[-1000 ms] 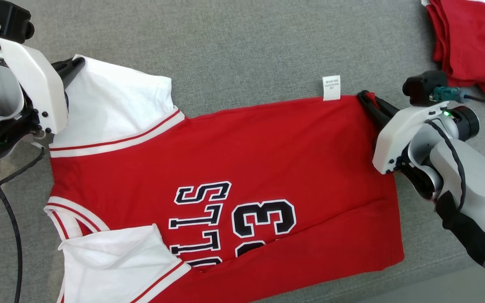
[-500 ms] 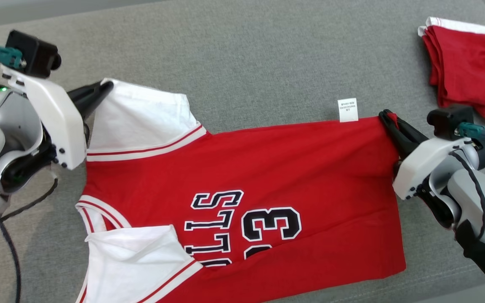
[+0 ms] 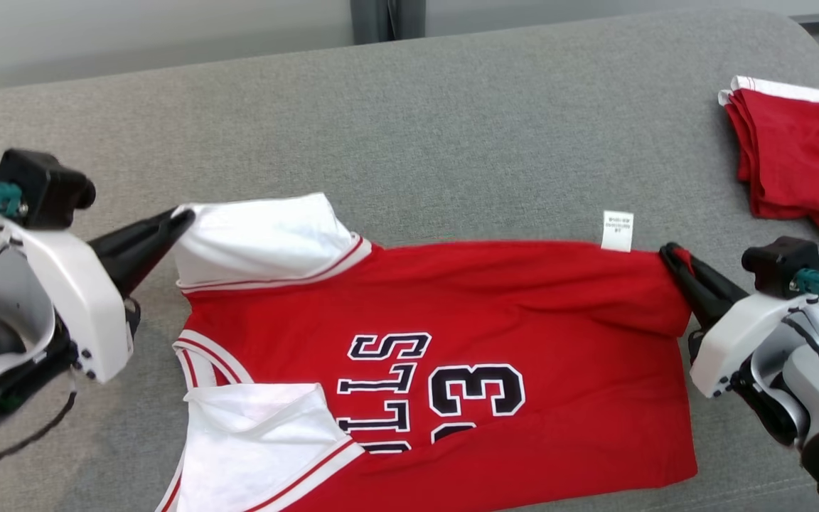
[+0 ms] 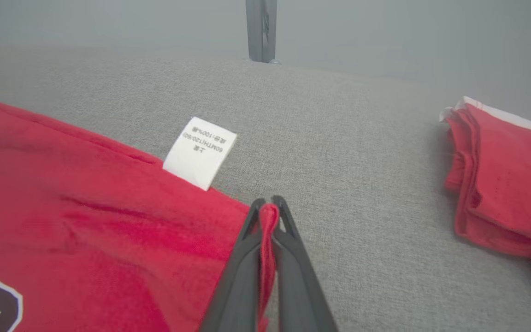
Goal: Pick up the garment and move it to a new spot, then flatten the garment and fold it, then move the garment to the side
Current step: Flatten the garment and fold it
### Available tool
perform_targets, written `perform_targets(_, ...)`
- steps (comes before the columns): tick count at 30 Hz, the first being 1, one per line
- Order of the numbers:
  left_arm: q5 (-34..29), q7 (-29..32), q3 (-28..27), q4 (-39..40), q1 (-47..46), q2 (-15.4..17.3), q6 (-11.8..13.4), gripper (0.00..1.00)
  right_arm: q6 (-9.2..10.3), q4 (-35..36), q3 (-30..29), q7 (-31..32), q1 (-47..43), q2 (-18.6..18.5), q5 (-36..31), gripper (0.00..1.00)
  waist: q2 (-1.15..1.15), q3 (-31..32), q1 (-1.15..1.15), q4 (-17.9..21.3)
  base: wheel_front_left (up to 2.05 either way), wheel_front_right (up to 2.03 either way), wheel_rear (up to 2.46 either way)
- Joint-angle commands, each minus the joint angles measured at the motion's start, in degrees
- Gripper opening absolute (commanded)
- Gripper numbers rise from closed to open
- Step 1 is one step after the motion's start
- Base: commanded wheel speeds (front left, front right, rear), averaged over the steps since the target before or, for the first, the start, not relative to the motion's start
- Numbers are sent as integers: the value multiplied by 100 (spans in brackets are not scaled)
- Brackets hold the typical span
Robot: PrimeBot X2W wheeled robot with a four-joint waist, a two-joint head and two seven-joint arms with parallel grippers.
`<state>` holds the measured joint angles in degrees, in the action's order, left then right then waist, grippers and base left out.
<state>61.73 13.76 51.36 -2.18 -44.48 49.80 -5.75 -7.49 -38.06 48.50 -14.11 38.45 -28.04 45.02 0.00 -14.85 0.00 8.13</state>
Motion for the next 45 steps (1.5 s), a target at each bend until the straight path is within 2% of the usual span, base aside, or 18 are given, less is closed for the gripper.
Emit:
perform_targets(1, -9, -69, 0, 189, 186, 129, 94, 0, -2, 125, -31, 72, -154, -90, -53, 0, 0, 75, 0, -56, 0, 0, 0)
perform_targets(15, -374, 82, 388, 1466, 943, 792, 585, 0, -2, 1313, -340, 1045, -1117, -811, -189, 0, 0, 274, 0, -272, 0, 0, 0)
perform_targets(21, -409, 213, 535, 1869, 1166, 995, 726, 0, -2, 2154, -490, 1369, -1461, -1191, -418, 0, 0, 252, 0, -309, 0, 0, 0)
perform_targets(22, -406, 260, 571, 1992, 1239, 1060, 757, 0, -2, 2481, -461, 1447, -1564, -1380, -593, 0, 0, 227, 0, -321, 0, 0, 0)
perform_targets(23, -406, 260, 571, 1992, 1239, 1060, 757, 0, -2, 2481, -461, 1447, -1564, -1380, -593, 0, 0, 227, 0, -321, 0, 0, 0)
perform_targets(31, -356, 398, 663, 2239, 1366, 1207, 848, 0, -1, 3545, 169, 1638, -1576, -2307, -1696, 0, 0, 112, 0, -347, 0, 0, 0)
perform_targets(34, -315, 451, 697, 2271, 1390, 1233, 845, 0, -1, 3765, 579, 1583, -1360, -2707, -2197, 0, 0, 70, 0, -357, 0, 0, 0)
perform_targets(37, -332, 458, 732, 2321, 1363, 1203, 751, 0, -1, 3689, 879, 1467, -1141, -2978, -2359, 0, 0, 45, 0, -402, 0, 0, 0)
perform_targets(38, -385, 370, 674, 2364, 1284, 1170, 719, 0, -1, 3598, 918, 1313, -992, -3022, -2350, 0, 0, 22, 0, -443, 0, 0, 0)
perform_targets(41, -521, 139, 525, 2399, 1113, 1106, 714, 0, -1, 3444, 569, 1083, -1020, -2774, -2109, 0, 0, -3, 0, -471, 0, 0, 0)
perform_targets(42, -571, -287, 168, 2408, 893, 1048, 835, 0, -1, 3273, 150, 915, -1111, -2485, -1971, 0, 0, -8, 0, -484, 0, 0, 0)
perform_targets(45, -728, -581, -33, 2122, 676, 885, 926, 0, -1, 3000, -209, 805, -1017, -2127, -1827, 0, 0, -2, 0, -461, 0, 0, 0)
